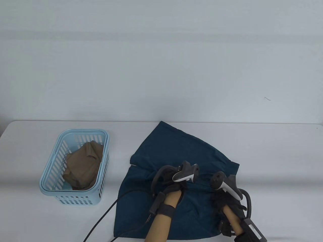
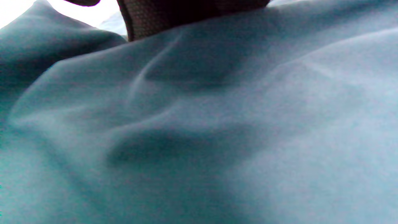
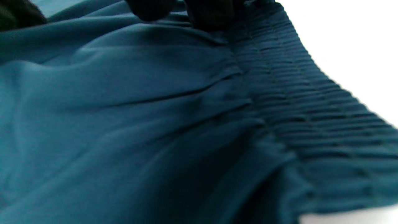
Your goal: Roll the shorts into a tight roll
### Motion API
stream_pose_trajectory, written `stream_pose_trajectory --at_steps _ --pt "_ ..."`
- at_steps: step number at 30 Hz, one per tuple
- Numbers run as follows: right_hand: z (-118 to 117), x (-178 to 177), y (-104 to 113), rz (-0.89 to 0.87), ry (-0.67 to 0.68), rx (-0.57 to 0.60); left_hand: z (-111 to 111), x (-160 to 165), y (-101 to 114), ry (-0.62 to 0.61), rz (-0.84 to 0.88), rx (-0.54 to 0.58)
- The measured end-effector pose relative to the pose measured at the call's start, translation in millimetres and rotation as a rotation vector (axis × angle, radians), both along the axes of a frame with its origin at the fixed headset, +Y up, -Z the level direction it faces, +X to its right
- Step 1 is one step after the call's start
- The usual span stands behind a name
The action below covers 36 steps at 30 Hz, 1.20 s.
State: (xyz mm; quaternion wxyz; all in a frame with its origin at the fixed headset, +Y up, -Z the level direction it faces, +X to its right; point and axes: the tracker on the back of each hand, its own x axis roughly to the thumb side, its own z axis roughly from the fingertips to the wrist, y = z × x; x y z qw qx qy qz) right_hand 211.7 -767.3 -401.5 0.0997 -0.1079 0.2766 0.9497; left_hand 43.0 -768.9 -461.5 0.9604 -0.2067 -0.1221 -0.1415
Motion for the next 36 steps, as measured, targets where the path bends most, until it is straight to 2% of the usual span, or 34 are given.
stream_pose_trajectory --at_steps 8,25,30,31,34,36 --pt "-21.0 4.6 -1.9 -0.032 -0.054 -0.011 -9.1 -2.4 1.4 0.044 0.035 -0.028" --pt "-59.2 14.6 -3.7 -0.098 -0.058 0.031 -41.1 -9.3 -5.2 0.088 0.092 -0.041" --pt "-55.5 21.8 -1.5 -0.063 0.036 0.058 -30.5 -15.2 -5.1 0.035 0.046 -0.147" --pt "-53.8 25.4 1.4 -0.06 0.04 0.071 -26.6 -18.0 -0.3 0.032 0.074 -0.134" --pt "-41.1 44.9 24.7 -0.052 0.043 0.205 -6.7 -33.5 26.5 -0.028 0.204 0.001" --pt "-29.4 59.6 38.6 -0.047 0.071 0.243 12.9 -47.6 42.6 -0.077 0.231 0.012"
